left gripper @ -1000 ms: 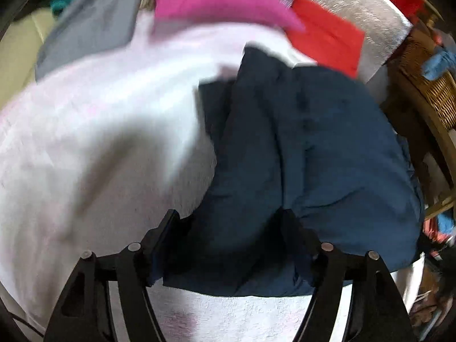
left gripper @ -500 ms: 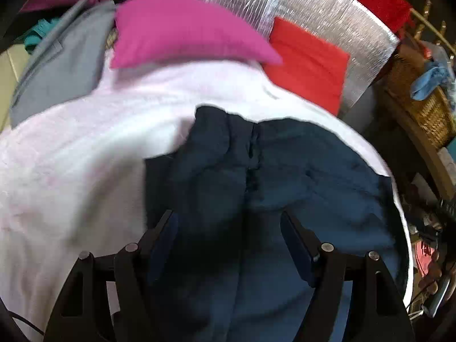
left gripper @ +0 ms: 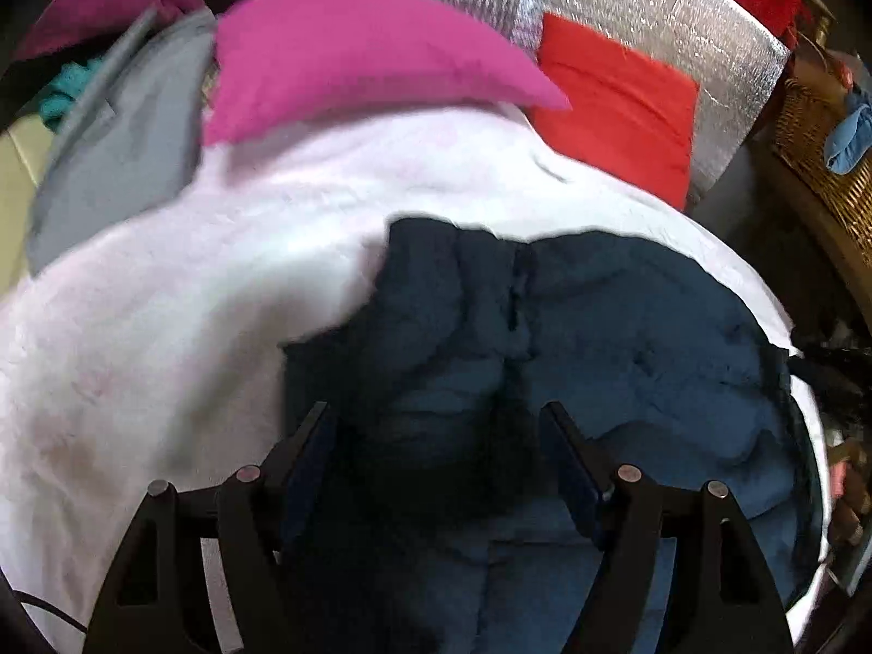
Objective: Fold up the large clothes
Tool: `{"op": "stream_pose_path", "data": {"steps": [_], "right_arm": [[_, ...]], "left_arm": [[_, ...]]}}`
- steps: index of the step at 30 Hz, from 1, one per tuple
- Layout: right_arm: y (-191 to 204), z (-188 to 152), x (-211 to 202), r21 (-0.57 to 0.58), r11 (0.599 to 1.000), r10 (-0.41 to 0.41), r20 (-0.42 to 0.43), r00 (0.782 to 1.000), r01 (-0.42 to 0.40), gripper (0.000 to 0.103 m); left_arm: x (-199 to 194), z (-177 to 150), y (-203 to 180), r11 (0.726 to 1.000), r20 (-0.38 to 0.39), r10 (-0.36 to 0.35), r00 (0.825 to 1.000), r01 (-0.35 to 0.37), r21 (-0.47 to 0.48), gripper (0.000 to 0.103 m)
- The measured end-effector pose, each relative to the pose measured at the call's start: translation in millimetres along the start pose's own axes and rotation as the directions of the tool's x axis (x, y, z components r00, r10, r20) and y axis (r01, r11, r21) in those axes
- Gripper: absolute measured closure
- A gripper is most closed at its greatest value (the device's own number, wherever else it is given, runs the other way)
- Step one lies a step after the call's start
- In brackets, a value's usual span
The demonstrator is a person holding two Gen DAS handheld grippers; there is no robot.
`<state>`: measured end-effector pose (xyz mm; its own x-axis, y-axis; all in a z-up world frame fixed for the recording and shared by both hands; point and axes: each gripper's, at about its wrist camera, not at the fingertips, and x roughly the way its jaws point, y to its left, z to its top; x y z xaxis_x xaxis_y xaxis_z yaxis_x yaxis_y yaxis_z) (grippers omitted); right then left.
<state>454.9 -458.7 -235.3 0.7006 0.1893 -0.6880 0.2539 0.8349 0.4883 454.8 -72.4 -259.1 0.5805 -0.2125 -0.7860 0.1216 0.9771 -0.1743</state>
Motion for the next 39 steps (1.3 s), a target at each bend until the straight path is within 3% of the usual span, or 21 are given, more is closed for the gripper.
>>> {"op": "stream_pose_path", "data": {"steps": [2, 5, 7, 10, 12, 14, 17, 19, 22, 25, 30, 33, 36, 39], "right_arm": [[37, -13, 5, -0.099, 0.994, 0.036, -0.033, 0.999, -0.039, 0.057], [75, -28, 27, -0.142, 0.986, 0.072, -0.098, 0.993, -0.085, 0.057], [90, -38, 49, -0.156, 0.985, 0.053, -0.124, 0.991, -0.073, 0.057], [93, -39, 94, -0.171, 0.985, -0.063, -0.166, 0.984, 0.034, 0.056], [90, -33, 97, -0.137, 0.99, -0.055, -0.172, 0.984, 0.032, 0.056], [86, -31, 80, -0.087, 0.996, -0.016, -0.174, 0.985, 0.001, 0.056], [83, -39, 42, -0.092, 0.995, 0.02, -0.14, 0.99, -0.033, 0.054], [76, -53, 11, -0.11, 0.994, 0.02, -0.094, 0.995, -0.031, 0.038], [46, -75, -51, -0.111, 0.993, -0.032, -0.003, 0.999, 0.031, 0.035], [4, -106, -94, -0.082, 0.984, -0.153, 0.052, 0.987, 0.156, 0.035], [-53, -149, -97, -0.012, 0.977, -0.212, -0.003, 0.977, 0.212, 0.038], [-56, -156, -106, 0.011, 0.982, -0.187, -0.001, 0.982, 0.187, 0.04], [-50, -159, -135, 0.05, 0.996, -0.07, 0.037, 0.997, 0.068, 0.038], [-56, -175, -164, 0.135, 0.988, 0.059, 0.101, 0.993, -0.072, 0.018]], "left_arm": [[-10, 0, 2, 0.998, 0.033, 0.051, 0.998, -0.052, 0.023, 0.026], [-18, -2, 4, 0.994, 0.048, 0.093, 0.995, -0.095, 0.053, 0.026], [-14, -3, 9, 0.99, 0.033, 0.125, 0.992, -0.127, 0.067, 0.026], [-3, -5, 11, 0.983, -0.011, 0.168, 0.986, -0.166, 0.083, 0.026], [0, -5, 12, 0.984, -0.033, 0.162, 0.986, -0.159, 0.083, 0.026], [-5, -3, 11, 0.989, -0.035, 0.132, 0.991, -0.129, 0.077, 0.026], [-20, -2, 7, 0.989, 0.02, 0.115, 0.993, -0.117, 0.086, 0.026], [-33, -5, 0, 0.99, 0.056, 0.086, 0.995, -0.092, 0.111, 0.026], [-48, -13, -12, 0.985, 0.093, 0.044, 0.995, -0.059, 0.164, 0.02], [-55, -28, -18, 0.981, 0.081, 0.029, 0.996, -0.044, 0.188, 0.019], [-40, -67, -13, 0.972, -0.022, 0.108, 0.994, -0.101, 0.213, 0.017], [-42, -79, -10, 0.961, 0.004, 0.128, 0.992, -0.125, 0.247, 0.017], [-68, -85, 5, 0.974, 0.046, 0.107, 0.993, -0.114, 0.197, 0.017], [-86, -94, 27, 0.997, 0.019, 0.023, 1.0, -0.024, 0.074, 0.017]]}}
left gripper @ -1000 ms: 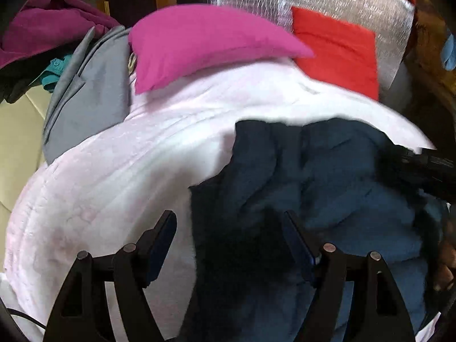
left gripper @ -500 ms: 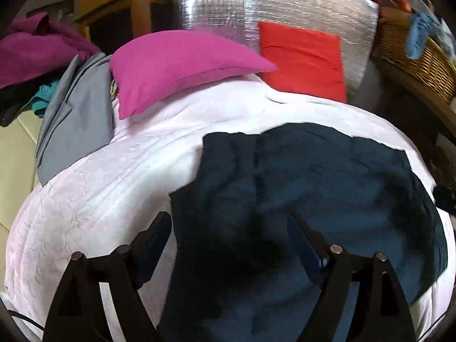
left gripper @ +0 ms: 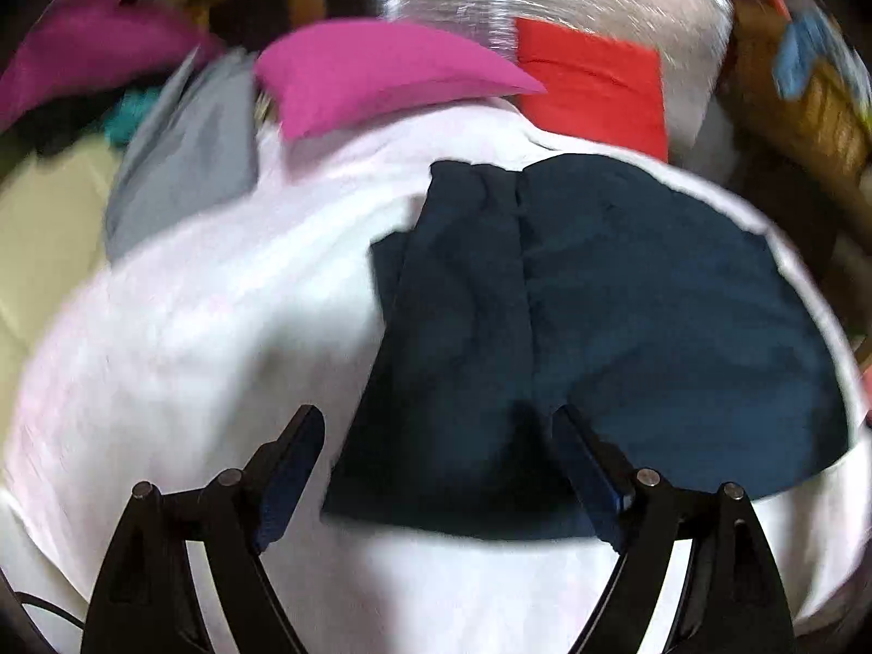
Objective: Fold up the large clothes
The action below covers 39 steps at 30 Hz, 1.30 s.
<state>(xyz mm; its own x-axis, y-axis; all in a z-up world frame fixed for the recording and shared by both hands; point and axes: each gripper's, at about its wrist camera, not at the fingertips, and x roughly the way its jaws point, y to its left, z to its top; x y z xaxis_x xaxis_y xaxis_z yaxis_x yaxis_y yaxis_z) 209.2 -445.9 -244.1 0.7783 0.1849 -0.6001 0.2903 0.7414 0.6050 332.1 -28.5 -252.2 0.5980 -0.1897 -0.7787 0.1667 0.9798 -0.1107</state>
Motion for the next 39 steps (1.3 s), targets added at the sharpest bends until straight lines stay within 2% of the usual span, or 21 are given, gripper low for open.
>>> {"op": "stream_pose_path", "data": {"steps": [2, 5, 7, 11, 13, 17, 20, 21, 22, 24, 25, 27, 29, 31, 32, 33, 34, 36, 39], "right_arm": [[-14, -14, -6, 0.093, 0.991, 0.099, -0.015, 0.995, -0.097, 0.016], [-32, -37, 1, 0.207, 0.968, 0.157, -0.046, 0.987, -0.144, 0.016], [-41, -47, 11, 0.267, 0.95, 0.186, -0.066, 0.98, -0.162, 0.015], [-54, -45, 36, 0.344, 0.926, 0.193, -0.068, 0.979, -0.158, 0.015], [-59, -41, 46, 0.362, 0.922, 0.169, -0.061, 0.984, -0.136, 0.016], [-59, -33, 64, 0.423, 0.898, 0.153, -0.039, 0.987, -0.123, 0.015], [-50, -26, 72, 0.415, 0.904, 0.125, -0.023, 0.992, -0.104, 0.016], [-48, -23, 74, 0.414, 0.906, 0.106, -0.021, 0.994, -0.088, 0.026], [-43, -20, 74, 0.395, 0.916, 0.09, -0.023, 0.996, -0.073, 0.045], [-31, -14, 66, 0.34, 0.938, 0.065, 0.004, 0.998, -0.063, 0.055], [-24, -12, 62, 0.303, 0.951, 0.06, 0.025, 0.998, -0.064, 0.061], [-18, -13, 61, 0.272, 0.961, 0.044, 0.037, 0.998, -0.052, 0.062], [-24, -18, 72, 0.287, 0.958, 0.013, -0.011, 1.0, -0.01, 0.062], [-31, -20, 69, 0.306, 0.951, 0.044, -0.022, 0.999, -0.035, 0.059], [-33, -21, 65, 0.319, 0.946, 0.062, -0.033, 0.998, -0.049, 0.058], [-36, -21, 59, 0.331, 0.942, 0.082, -0.04, 0.996, -0.064, 0.053], [-39, -22, 51, 0.34, 0.937, 0.104, -0.038, 0.994, -0.085, 0.041], [-49, -23, 34, 0.359, 0.928, 0.11, -0.011, 0.994, -0.099, 0.03], [-75, -21, 6, 0.39, 0.918, 0.058, 0.057, 0.997, -0.076, 0.026]], "left_arm": [[-7, -10, 9, 0.994, -0.014, -0.072, 0.997, 0.07, -0.079, 0.017], [-7, -28, 18, 0.966, -0.078, -0.196, 0.978, 0.178, -0.189, 0.017], [-3, -37, 23, 0.945, -0.099, -0.242, 0.965, 0.211, -0.251, 0.017], [12, -35, 32, 0.902, -0.103, -0.282, 0.954, 0.227, -0.368, 0.017], [22, -32, 30, 0.886, -0.097, -0.28, 0.955, 0.218, -0.409, 0.017], [47, -20, 14, 0.894, -0.131, -0.277, 0.952, 0.206, -0.398, 0.017], [51, -10, 8, 0.91, -0.098, -0.268, 0.958, 0.219, -0.352, 0.017], [51, -6, 6, 0.914, -0.078, -0.266, 0.961, 0.225, -0.338, 0.022], [49, -3, 4, 0.918, -0.064, -0.264, 0.963, 0.23, -0.325, 0.027], [48, 3, 1, 0.93, -0.04, -0.245, 0.969, 0.223, -0.29, 0.042], [50, 5, 0, 0.934, -0.036, -0.238, 0.971, 0.219, -0.282, 0.042], [55, 4, -4, 0.944, -0.054, -0.219, 0.974, 0.198, -0.264, 0.042], [60, 1, -10, 0.959, -0.078, -0.19, 0.979, 0.167, -0.231, 0.042], [58, 0, -9, 0.957, -0.09, -0.193, 0.977, 0.167, -0.236, 0.04], [58, 0, -6, 0.952, -0.1, -0.205, 0.974, 0.175, -0.252, 0.035], [57, -1, -1, 0.944, -0.118, -0.222, 0.968, 0.183, -0.276, 0.032], [55, -2, 5, 0.937, -0.127, -0.233, 0.964, 0.188, -0.295, 0.031], [44, -6, 16, 0.923, -0.121, -0.252, 0.96, 0.201, -0.328, 0.029], [32, -9, 31, 0.903, -0.081, -0.27, 0.959, 0.223, -0.367, 0.025]]}}
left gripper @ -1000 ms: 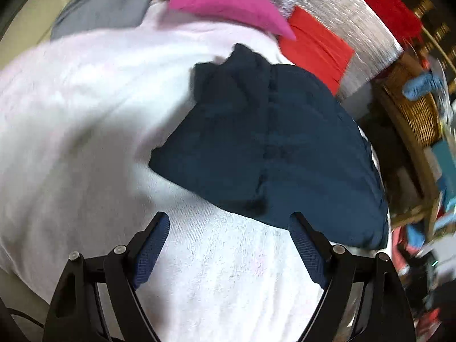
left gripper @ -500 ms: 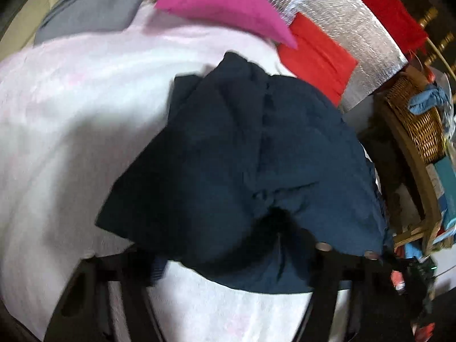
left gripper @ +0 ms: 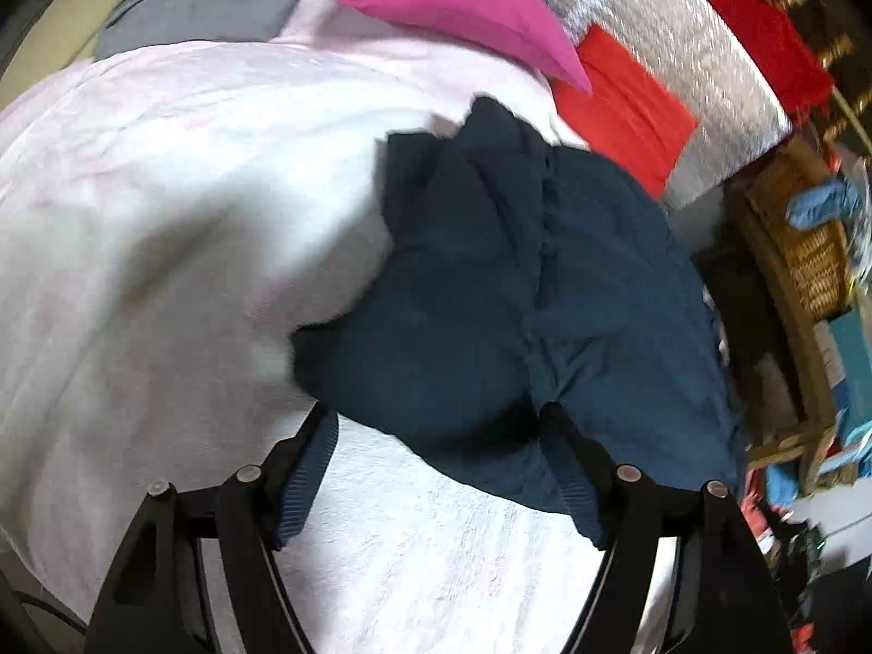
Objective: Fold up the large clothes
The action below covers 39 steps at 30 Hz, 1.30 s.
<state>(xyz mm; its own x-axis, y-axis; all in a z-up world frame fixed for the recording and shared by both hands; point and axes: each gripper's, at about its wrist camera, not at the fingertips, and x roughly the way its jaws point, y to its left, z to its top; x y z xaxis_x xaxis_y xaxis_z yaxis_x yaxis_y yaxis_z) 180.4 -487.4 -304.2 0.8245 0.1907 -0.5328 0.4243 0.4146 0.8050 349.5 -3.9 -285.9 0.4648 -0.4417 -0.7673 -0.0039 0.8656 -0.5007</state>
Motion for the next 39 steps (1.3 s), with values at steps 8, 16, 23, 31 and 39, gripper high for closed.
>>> {"op": "stream_pose_path", "data": {"steps": [8, 16, 23, 31, 39], "right_arm": [[-29, 34, 35, 0.159, 0.987, 0.017, -0.045, 0.999, -0.01, 0.025], [36, 28, 17, -0.109, 0.993, -0.035, 0.091, 0.995, 0.045, 0.073], [24, 19, 23, -0.109, 0.979, -0.168, 0.044, 0.985, 0.172, 0.063], [66, -4, -50, -0.348, 0.908, -0.184, 0.17, 0.968, 0.234, 0.025], [115, -58, -114, -0.511, 0.83, -0.111, 0.241, 0.964, 0.223, 0.025]], "left_arm": [[21, 14, 0, 1.0, 0.004, -0.025, 1.0, 0.025, -0.02, 0.024], [19, 20, -14, 0.998, 0.087, -0.003, 0.996, -0.003, 0.068, 0.06], [12, -1, -44, 0.92, 0.177, 0.248, 0.953, -0.288, 0.264, 0.034], [-73, -48, -87, 0.734, 0.447, 0.365, 0.817, -0.547, 0.402, 0.022], [-176, -85, -138, 0.727, 0.592, 0.225, 0.774, -0.538, 0.427, 0.011]]}}
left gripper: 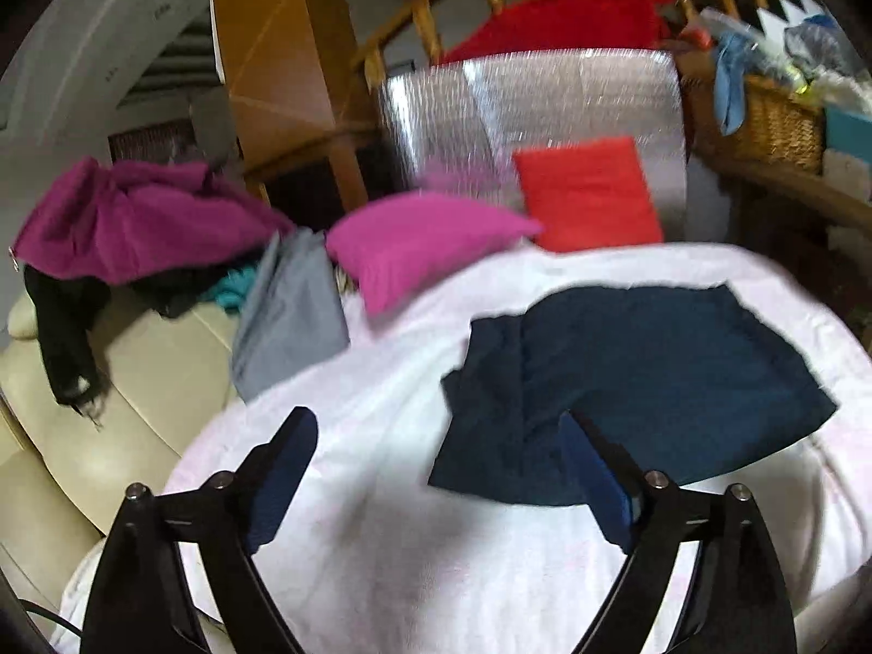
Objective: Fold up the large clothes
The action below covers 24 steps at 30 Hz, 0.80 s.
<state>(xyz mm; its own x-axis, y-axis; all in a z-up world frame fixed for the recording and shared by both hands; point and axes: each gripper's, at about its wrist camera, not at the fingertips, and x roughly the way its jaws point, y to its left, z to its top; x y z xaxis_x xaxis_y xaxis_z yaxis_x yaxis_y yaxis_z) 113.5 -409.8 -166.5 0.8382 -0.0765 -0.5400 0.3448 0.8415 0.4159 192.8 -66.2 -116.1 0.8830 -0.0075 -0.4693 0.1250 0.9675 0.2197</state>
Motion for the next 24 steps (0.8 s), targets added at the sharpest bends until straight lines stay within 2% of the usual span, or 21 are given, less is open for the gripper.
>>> {"op": "stream_pose_path", "data": {"steps": [3, 8, 12, 19, 21, 22, 24], "right_arm": [[26, -2, -29, -0.088, 0.996, -0.01, 0.03, 1.0, 0.012, 0.025], [51, -5, -77, -0.167, 0.986, -0.007, 0.078, 0.997, 0.02, 0.025], [64, -13, -115, -0.229, 0.972, -0.025, 0.134, 0.991, 0.055, 0.019], [80, -20, -170, -0.294, 0.951, -0.029, 0.228, 0.973, 0.097, 0.01], [83, -23, -188, -0.3, 0.947, -0.033, 0.272, 0.962, 0.117, 0.007], [84, -24, -195, -0.302, 0.945, -0.035, 0.292, 0.956, 0.127, 0.001], [86, -25, -206, -0.303, 0.943, -0.035, 0.326, 0.945, 0.14, 0.0]], "left_arm": [[-29, 13, -5, 1.0, 0.053, 0.006, 0.999, -0.006, 0.004, 0.009], [-69, 23, -4, 1.0, 0.089, 0.01, 0.996, -0.009, -0.011, 0.009], [-102, 26, -8, 1.0, 0.132, 0.025, 0.991, -0.026, 0.004, 0.008], [-150, 31, -15, 0.999, 0.183, 0.039, 0.982, -0.045, 0.027, 0.007], [-162, 33, -16, 0.999, 0.193, 0.04, 0.98, -0.046, 0.028, 0.007], [-168, 34, -17, 0.999, 0.202, 0.039, 0.979, -0.046, 0.029, 0.007], [-176, 37, -17, 0.999, 0.208, 0.038, 0.977, -0.044, 0.024, 0.007]]}}
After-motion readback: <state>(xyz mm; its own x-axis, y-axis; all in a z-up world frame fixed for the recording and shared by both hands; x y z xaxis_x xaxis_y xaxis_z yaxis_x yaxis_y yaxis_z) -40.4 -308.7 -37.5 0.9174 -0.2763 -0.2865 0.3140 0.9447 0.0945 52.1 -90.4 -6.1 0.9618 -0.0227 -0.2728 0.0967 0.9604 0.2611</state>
